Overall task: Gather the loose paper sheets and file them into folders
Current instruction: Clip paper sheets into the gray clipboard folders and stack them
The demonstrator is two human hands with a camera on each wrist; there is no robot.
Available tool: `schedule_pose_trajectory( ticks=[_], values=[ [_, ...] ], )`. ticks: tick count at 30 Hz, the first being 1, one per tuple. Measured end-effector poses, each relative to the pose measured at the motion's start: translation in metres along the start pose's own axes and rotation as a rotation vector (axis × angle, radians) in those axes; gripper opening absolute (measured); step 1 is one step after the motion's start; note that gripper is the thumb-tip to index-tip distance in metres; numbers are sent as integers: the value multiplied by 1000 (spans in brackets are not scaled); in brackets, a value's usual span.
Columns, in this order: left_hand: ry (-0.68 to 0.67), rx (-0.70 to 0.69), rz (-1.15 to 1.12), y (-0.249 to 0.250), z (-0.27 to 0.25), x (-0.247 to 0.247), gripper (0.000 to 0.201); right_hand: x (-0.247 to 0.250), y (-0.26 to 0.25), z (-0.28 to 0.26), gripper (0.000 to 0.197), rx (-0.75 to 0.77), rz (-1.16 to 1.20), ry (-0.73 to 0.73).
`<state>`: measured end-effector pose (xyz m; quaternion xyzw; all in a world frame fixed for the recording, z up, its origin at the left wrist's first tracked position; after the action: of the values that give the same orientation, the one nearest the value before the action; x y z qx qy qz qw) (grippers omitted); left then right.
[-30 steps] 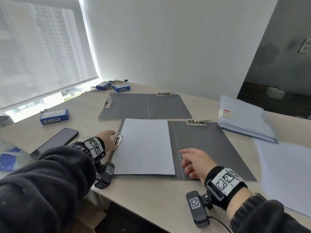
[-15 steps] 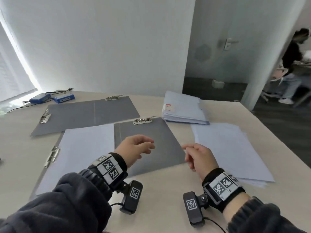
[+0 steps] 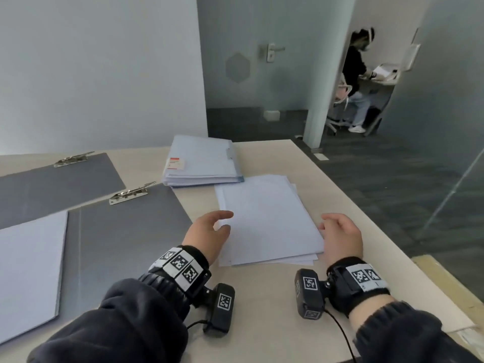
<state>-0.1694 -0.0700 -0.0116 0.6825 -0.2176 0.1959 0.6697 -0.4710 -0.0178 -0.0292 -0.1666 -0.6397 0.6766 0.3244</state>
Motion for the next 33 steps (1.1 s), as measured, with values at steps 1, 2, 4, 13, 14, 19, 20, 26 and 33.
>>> schedule_pose_trajectory(
  ticks=[1, 2, 4, 13, 14, 19, 20, 26, 33],
  values=[
    [-14, 0, 81, 2, 6, -7, 40, 1, 1, 6, 25, -1, -54, -25],
    [-42, 15, 166, 1, 13, -15, 47, 2, 3, 12, 27, -8, -113, -63],
    [-124, 71, 347, -3, 24, -31, 53, -1, 6, 19, 34, -35, -240, -163],
    [-193, 142, 639, 1, 19, -46, 65, -4, 12, 27, 42, -56, -355, -326],
    [-192, 143, 631, 1, 19, -45, 65, -4, 13, 27, 41, -56, -342, -325],
    [-201, 148, 632, -3, 20, -45, 73, 2, 17, 28, 29, -60, -176, -243],
    [-203, 154, 629, -4, 20, -46, 74, 4, 17, 28, 26, -61, -137, -224],
    [-218, 158, 646, -8, 20, -49, 69, 9, 21, 32, 45, -81, -64, -190],
    [-194, 157, 641, -8, 20, -49, 78, 9, 21, 40, 63, -105, -149, -237]
  ],
)
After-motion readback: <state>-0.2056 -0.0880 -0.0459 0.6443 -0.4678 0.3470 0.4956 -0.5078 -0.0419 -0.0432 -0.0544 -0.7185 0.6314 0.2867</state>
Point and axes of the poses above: each hand's wrist, its own z-axis towards the middle knuckle, its own x-axis out of the back of the hand, y = z × x, the point moved 7 cm from there along z, towards the middle knuckle, and after that the axes turned 5 degrees about x, right-handed, at the moved point
